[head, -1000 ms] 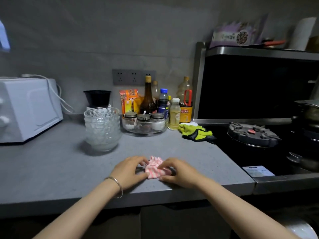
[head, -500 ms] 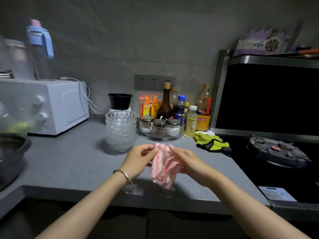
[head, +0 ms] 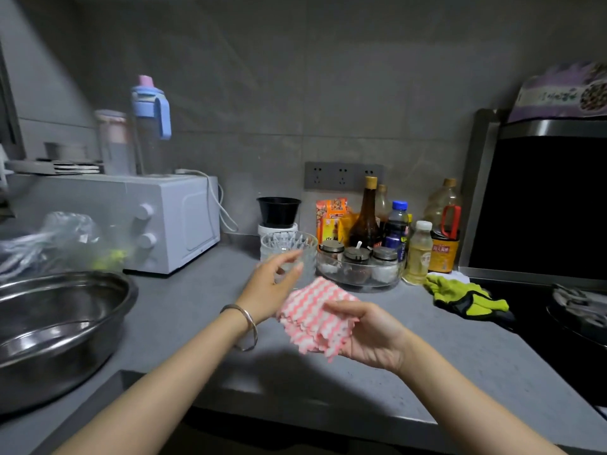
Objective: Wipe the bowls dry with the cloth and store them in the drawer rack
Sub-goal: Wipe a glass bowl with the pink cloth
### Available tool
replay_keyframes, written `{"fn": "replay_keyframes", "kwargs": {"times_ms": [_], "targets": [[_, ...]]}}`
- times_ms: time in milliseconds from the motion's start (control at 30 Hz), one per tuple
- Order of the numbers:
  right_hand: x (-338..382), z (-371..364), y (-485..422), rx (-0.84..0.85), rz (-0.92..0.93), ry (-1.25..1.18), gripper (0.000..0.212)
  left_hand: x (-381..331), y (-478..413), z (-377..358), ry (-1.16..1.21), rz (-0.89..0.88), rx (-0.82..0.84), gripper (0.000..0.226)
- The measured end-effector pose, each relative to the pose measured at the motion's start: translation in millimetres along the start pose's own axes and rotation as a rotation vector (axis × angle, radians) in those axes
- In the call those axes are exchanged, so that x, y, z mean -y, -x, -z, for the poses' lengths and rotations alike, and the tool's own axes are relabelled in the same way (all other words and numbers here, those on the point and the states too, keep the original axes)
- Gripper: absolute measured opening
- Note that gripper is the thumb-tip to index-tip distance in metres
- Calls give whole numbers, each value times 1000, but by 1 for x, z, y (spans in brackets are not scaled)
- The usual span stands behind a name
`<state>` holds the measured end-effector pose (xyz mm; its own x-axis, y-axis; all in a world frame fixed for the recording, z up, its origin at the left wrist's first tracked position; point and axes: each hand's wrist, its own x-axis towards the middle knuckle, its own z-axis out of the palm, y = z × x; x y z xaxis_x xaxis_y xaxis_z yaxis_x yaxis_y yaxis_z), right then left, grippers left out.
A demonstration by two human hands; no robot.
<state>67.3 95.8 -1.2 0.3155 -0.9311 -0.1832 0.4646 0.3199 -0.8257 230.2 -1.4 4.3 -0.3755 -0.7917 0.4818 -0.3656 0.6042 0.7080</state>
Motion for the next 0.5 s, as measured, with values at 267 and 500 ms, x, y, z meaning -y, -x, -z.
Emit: {"fn": "replay_keyframes", "kwargs": {"times_ms": [267,500], "targets": [[22,8,-38,-142,159,-141,53,44,-58,10,-296,115,12,58],[37,15,-57,-274,191,-79,45,59,-100,-3,-358,0,34,22]]}}
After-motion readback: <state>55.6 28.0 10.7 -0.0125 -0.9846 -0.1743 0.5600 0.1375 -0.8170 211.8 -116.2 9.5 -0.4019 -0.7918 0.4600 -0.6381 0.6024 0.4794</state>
